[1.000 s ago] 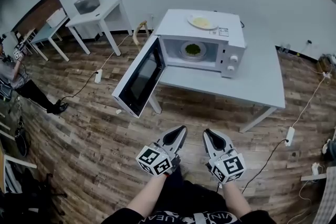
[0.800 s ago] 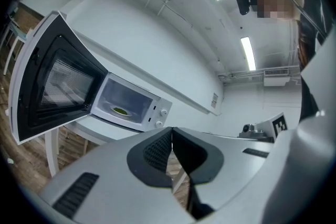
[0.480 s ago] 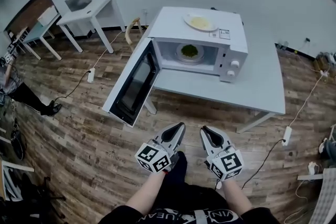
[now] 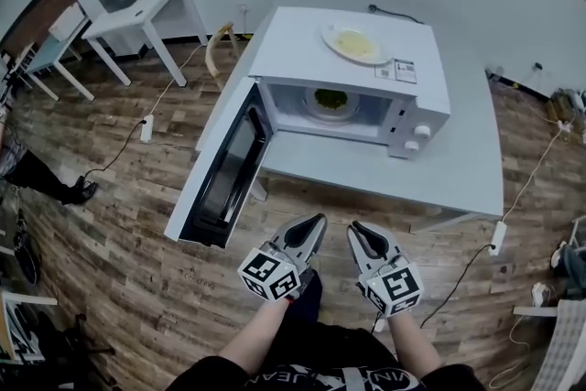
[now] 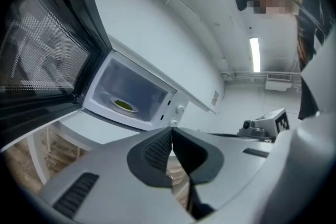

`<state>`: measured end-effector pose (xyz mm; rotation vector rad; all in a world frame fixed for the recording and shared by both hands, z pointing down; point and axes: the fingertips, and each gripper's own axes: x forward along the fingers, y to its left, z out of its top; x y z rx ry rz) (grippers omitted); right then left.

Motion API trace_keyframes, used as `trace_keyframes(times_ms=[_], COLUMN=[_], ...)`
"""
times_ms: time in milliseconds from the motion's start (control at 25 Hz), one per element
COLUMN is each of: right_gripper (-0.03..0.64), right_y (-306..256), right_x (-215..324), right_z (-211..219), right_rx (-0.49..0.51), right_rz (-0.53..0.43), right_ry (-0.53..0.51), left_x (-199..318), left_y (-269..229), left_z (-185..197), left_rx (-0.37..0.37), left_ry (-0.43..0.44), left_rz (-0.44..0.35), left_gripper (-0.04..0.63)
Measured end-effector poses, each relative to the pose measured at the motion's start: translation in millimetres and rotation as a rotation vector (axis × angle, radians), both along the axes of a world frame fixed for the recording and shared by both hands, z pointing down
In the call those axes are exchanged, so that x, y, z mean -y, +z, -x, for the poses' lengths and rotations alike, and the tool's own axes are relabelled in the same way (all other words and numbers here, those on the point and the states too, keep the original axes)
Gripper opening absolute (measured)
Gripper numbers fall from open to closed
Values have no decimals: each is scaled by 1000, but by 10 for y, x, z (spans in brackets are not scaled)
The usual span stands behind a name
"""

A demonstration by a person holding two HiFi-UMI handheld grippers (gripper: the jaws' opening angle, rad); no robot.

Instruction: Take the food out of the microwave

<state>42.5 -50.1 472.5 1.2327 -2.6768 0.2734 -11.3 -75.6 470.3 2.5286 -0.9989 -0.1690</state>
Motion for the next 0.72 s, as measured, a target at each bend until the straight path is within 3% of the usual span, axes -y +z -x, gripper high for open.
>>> trace_keyframes(times_ms=[520, 720], right_gripper=[37, 37], right_y=[63, 126], right_x=[1006, 1499], right_z=[163, 232], right_rx=[-83, -250], right_rz=[-22, -78], right_ry=[30, 49], left_x=[841, 1080], left_y=[66, 129], left_z=[105, 130], left_rx=[25, 61], left_ry=[31, 41], left_rz=[-10, -38], left_gripper=[9, 9])
